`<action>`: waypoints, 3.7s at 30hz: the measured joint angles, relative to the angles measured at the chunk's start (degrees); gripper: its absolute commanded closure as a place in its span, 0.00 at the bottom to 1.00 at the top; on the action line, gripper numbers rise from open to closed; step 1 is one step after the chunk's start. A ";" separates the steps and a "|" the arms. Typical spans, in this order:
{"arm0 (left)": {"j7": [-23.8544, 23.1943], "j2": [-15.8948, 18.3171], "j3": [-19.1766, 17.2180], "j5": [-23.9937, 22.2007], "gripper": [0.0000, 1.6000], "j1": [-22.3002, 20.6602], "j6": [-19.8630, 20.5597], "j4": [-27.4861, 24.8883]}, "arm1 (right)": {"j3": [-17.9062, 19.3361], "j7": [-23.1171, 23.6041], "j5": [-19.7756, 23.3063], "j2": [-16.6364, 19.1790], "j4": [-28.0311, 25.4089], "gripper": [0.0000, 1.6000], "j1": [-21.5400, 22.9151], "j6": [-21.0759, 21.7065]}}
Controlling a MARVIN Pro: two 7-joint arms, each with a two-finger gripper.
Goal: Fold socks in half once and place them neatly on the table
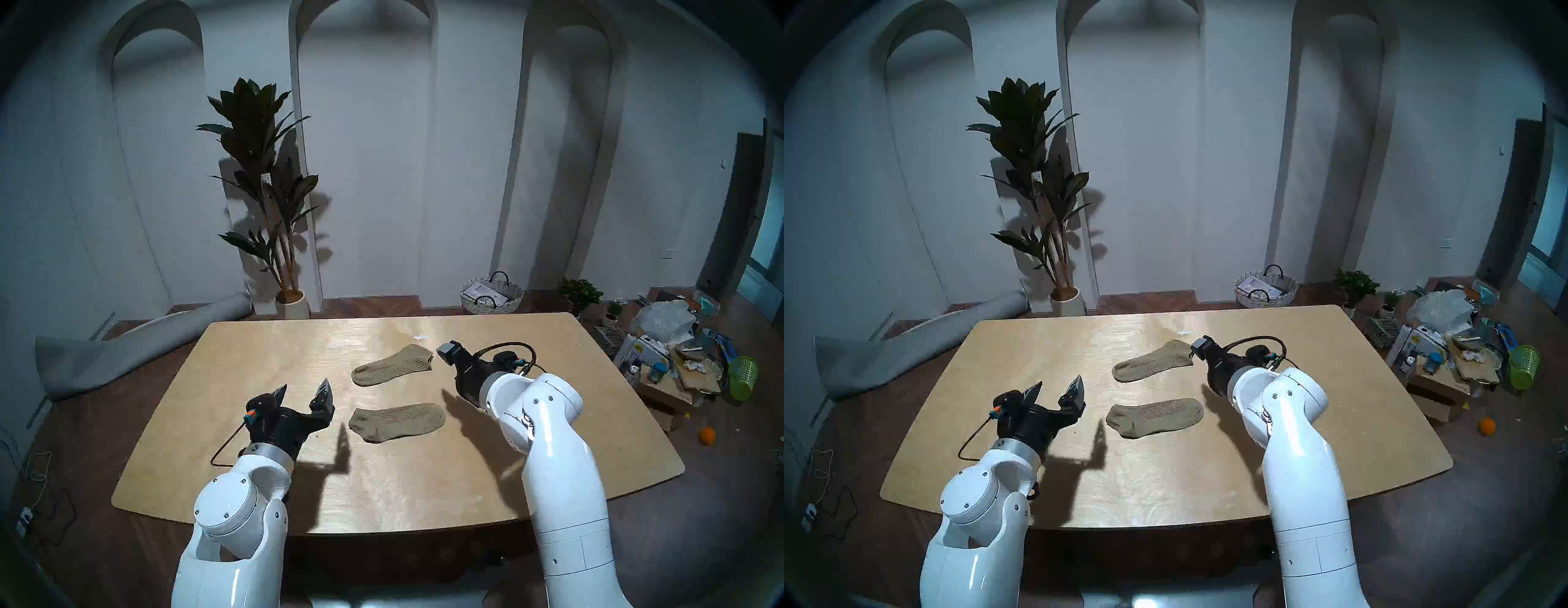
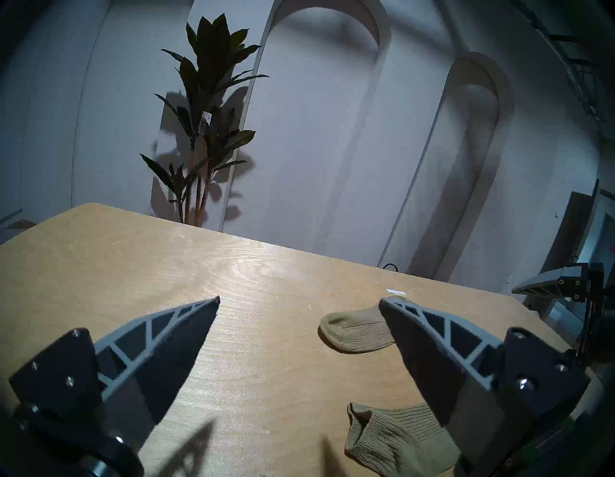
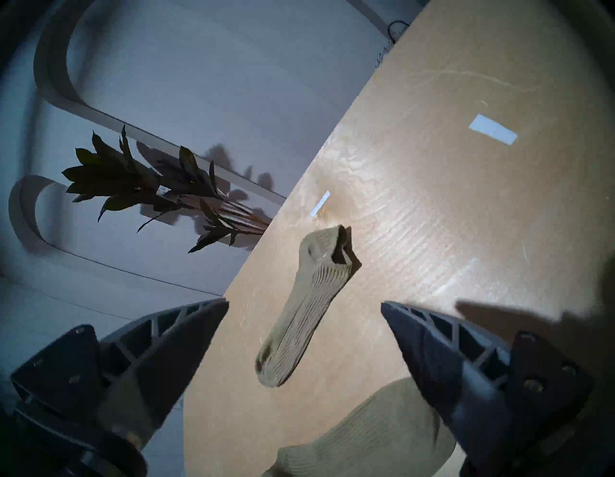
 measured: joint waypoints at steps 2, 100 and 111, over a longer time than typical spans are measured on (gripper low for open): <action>0.19 -0.02 0.03 0.11 0.00 0.00 -0.04 0.00 | -0.98 1.06 -2.32 0.42 0.12 0.00 0.01 -1.79; 8.87 -1.38 3.11 4.40 0.00 -5.86 2.11 3.30 | -7.31 0.12 9.89 -2.96 37.34 0.00 22.19 -20.53; 9.04 -1.53 2.89 4.17 0.00 -5.87 2.14 3.30 | -9.05 0.55 7.81 -3.23 40.45 0.40 23.77 -22.21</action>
